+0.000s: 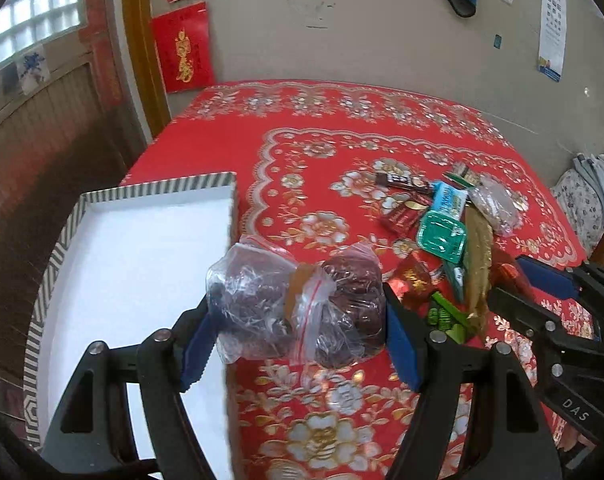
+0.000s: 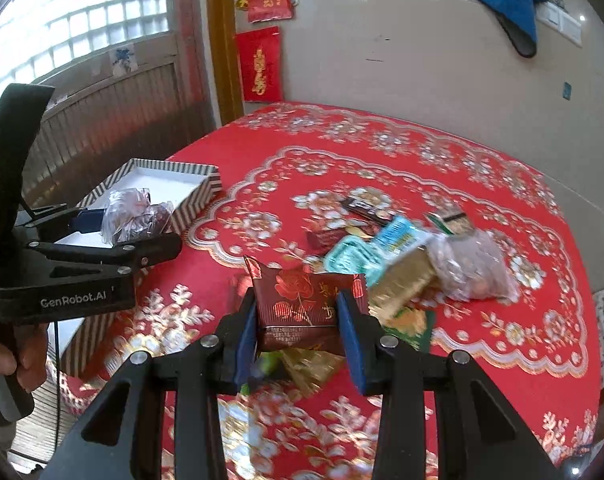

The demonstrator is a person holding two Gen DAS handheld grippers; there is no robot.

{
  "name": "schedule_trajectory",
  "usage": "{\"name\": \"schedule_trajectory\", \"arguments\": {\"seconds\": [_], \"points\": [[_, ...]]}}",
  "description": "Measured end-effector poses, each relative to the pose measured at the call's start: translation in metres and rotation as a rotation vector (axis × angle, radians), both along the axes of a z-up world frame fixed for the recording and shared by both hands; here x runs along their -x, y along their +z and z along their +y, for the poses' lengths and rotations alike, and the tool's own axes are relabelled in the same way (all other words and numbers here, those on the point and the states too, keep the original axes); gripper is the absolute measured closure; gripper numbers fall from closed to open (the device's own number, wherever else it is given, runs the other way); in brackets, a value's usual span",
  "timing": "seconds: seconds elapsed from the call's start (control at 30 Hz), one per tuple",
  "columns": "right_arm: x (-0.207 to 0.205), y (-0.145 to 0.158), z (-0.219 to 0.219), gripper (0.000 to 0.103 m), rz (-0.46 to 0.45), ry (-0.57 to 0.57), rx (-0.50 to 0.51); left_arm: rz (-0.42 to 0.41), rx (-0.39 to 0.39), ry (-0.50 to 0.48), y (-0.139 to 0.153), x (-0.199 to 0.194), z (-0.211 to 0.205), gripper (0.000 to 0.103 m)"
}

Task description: Organize snacks

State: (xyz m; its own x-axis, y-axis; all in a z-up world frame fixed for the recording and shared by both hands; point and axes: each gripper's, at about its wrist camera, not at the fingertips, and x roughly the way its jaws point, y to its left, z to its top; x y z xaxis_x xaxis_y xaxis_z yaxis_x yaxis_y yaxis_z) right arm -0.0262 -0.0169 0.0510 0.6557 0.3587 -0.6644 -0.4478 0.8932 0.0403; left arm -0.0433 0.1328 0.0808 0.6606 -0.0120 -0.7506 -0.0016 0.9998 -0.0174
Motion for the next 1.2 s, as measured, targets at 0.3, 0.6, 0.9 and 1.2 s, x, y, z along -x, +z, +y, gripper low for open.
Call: {"name": "schedule_trajectory", "arguments": {"seconds": [0.3, 0.6, 0.9, 1.2], "points": [[-0.008, 0.008, 0.051, 0.065, -0.005, 0.090, 0.018, 0.000, -0.019, 0.067, 0.003, 0.005, 0.043, 0.028], [-0.024, 0.010, 0.113, 0.064, -0.007, 0.192, 0.044, 0.033, -0.054, 0.155, -0.003, -0.005, 0.098, 0.028], [-0.056, 0.012, 0.169, 0.070, -0.018, 0.273, 0.067, 0.094, -0.053, 0.227, -0.017, -0.038, 0.147, 0.028], [-0.095, 0.002, 0.163, 0.085, 0.054, 0.267, 0.008, 0.171, -0.037, 0.288, -0.049, -0.072, 0.177, 0.028]]}}
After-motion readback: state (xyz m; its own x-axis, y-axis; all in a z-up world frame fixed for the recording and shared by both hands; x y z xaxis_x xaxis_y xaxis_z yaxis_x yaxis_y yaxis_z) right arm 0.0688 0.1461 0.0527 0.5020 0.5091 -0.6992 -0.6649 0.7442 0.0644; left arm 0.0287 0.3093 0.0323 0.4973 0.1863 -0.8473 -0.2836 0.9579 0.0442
